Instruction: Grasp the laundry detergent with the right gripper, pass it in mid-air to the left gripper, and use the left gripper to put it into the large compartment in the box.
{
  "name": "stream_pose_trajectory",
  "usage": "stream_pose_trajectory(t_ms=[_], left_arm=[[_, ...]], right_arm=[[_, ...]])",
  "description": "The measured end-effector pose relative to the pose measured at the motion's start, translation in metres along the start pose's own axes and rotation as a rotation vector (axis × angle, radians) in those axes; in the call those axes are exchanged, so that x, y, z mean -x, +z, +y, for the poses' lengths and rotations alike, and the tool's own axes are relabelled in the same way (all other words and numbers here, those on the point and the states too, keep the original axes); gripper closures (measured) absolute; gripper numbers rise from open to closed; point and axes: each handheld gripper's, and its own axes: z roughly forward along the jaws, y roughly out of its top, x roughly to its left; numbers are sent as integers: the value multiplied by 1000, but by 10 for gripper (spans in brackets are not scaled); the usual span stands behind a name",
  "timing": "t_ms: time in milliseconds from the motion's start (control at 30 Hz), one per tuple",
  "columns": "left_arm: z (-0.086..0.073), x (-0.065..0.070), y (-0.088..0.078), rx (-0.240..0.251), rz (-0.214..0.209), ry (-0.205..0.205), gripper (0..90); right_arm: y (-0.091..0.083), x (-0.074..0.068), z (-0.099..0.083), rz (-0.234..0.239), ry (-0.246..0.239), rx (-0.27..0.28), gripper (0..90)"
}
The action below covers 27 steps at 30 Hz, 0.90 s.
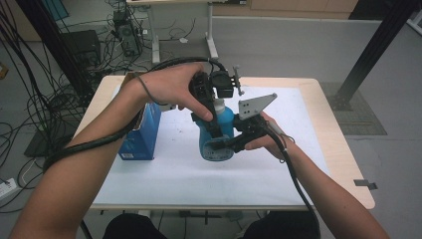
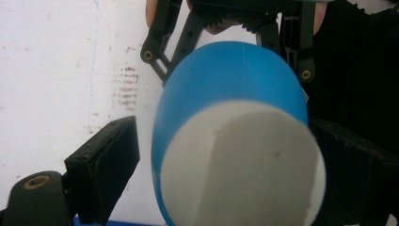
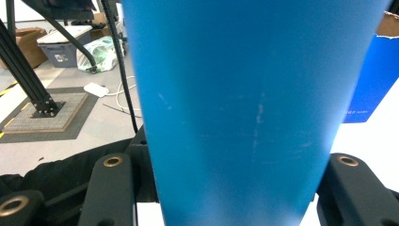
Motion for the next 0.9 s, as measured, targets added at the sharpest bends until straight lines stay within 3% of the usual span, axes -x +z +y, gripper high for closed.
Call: stream_pose_trajectory(t_ms=[900], left_arm=[[-3,0,0,17,4,-4,121]], right_arm=[[3,0,1,0,-2,-6,439]])
